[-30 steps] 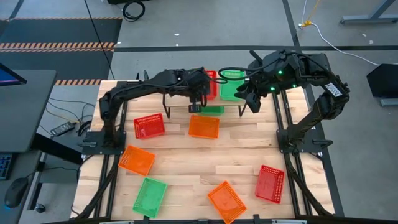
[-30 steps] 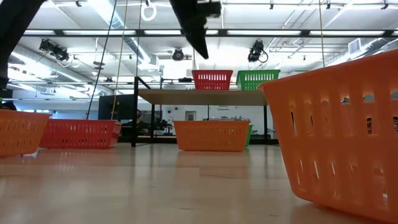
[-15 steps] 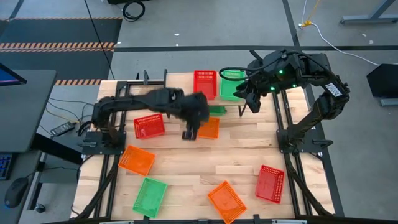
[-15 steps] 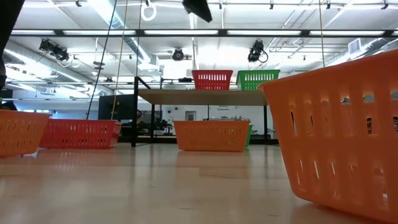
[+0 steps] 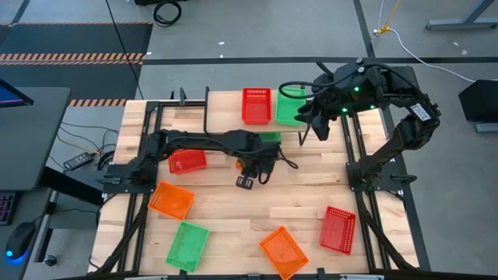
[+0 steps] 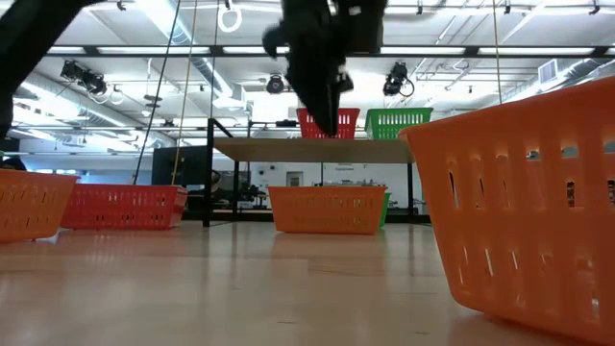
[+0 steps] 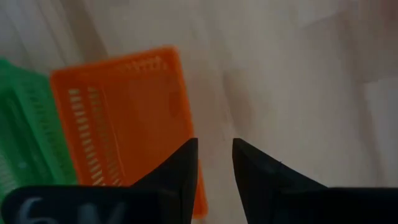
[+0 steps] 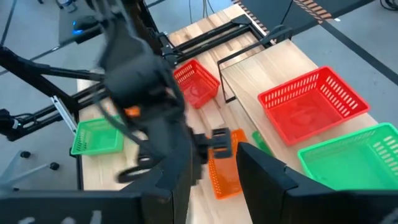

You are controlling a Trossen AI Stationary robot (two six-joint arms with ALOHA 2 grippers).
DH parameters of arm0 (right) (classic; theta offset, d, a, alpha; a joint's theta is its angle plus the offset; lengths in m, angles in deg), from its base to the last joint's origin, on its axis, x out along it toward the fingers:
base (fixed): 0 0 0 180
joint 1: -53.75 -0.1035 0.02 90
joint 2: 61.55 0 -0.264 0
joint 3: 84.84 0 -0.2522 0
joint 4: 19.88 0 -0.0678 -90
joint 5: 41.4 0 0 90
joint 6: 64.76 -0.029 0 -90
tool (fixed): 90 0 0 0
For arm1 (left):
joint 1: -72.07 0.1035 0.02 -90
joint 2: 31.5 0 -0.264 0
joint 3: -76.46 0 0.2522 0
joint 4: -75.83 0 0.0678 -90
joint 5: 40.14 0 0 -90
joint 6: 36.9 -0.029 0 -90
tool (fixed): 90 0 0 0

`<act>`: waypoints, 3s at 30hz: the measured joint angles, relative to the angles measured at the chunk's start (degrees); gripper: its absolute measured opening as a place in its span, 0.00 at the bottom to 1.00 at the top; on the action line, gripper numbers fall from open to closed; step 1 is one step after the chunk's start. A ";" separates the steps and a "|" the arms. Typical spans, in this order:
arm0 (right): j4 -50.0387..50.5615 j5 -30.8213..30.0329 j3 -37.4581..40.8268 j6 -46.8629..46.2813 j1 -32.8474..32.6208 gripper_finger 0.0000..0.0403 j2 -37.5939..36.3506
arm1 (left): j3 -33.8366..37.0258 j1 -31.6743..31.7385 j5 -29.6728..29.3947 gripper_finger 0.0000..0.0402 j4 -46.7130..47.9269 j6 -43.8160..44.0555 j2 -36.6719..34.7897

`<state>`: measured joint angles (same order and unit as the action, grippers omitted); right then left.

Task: Stack baskets on shelf by color
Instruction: Put the top orange bin on the shelf

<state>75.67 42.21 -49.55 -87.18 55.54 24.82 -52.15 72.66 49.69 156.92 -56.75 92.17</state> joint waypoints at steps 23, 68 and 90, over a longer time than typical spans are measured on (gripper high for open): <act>1.65 -4.77 0.00 -2.36 -1.84 0.33 -0.44 | -0.04 0.43 -1.11 0.16 -3.71 -0.05 7.70; 1.62 -4.33 0.00 -0.48 -1.84 0.33 -0.40 | -0.02 -0.75 -5.70 0.28 -1.80 10.23 10.62; 7.04 12.17 0.07 9.20 -1.84 0.33 -1.32 | -0.02 -9.58 -2.17 0.03 0.56 -6.02 -5.56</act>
<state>82.71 54.38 -49.49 -77.98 53.70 23.50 -52.17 63.08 47.52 157.48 -62.78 86.61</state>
